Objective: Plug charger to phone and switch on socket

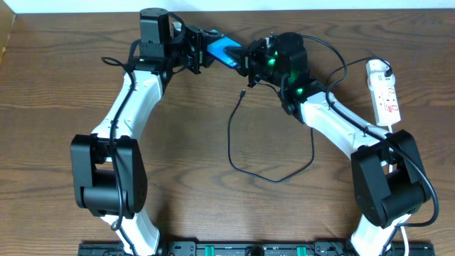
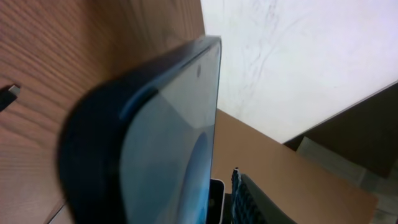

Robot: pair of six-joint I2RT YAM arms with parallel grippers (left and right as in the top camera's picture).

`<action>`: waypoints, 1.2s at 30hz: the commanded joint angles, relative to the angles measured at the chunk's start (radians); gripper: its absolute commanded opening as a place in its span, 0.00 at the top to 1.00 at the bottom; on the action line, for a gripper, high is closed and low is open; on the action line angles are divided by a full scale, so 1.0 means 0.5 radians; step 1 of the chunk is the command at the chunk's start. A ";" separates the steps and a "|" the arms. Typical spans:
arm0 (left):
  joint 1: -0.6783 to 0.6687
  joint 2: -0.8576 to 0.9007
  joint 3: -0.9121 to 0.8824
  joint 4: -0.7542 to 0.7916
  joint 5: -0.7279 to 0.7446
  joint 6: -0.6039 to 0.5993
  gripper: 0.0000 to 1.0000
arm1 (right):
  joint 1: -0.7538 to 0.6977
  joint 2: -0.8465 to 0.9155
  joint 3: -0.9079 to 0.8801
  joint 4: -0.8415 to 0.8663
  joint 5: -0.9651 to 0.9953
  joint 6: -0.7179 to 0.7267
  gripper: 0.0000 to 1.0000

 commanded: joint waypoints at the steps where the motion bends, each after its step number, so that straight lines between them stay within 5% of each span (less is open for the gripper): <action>1: -0.047 -0.033 0.045 0.056 0.060 -0.043 0.64 | 0.133 -0.024 -0.004 -0.012 -0.291 -0.046 0.99; 2: -0.047 -0.033 0.045 0.056 0.060 -0.043 0.66 | 0.136 -0.024 -0.004 -0.012 -0.291 -0.046 0.99; 5: -0.047 -0.034 0.045 0.056 0.062 -0.043 0.92 | 0.137 -0.024 -0.004 -0.012 -0.291 -0.044 0.98; 13: -0.031 -0.033 0.045 0.056 0.053 -0.043 0.93 | 0.123 -0.024 -0.004 -0.012 -0.299 -0.037 0.89; 19: 0.024 -0.033 0.045 0.055 0.055 -0.007 0.93 | 0.117 -0.024 -0.004 -0.018 -0.280 -0.092 0.64; 27: 0.116 -0.033 0.045 0.031 0.149 0.437 0.93 | 0.008 -0.024 -0.004 -0.156 -0.262 -0.401 0.37; 36: 0.251 -0.033 0.043 -0.095 0.563 1.120 0.92 | -0.198 -0.024 -0.004 -0.529 -0.384 -1.227 0.20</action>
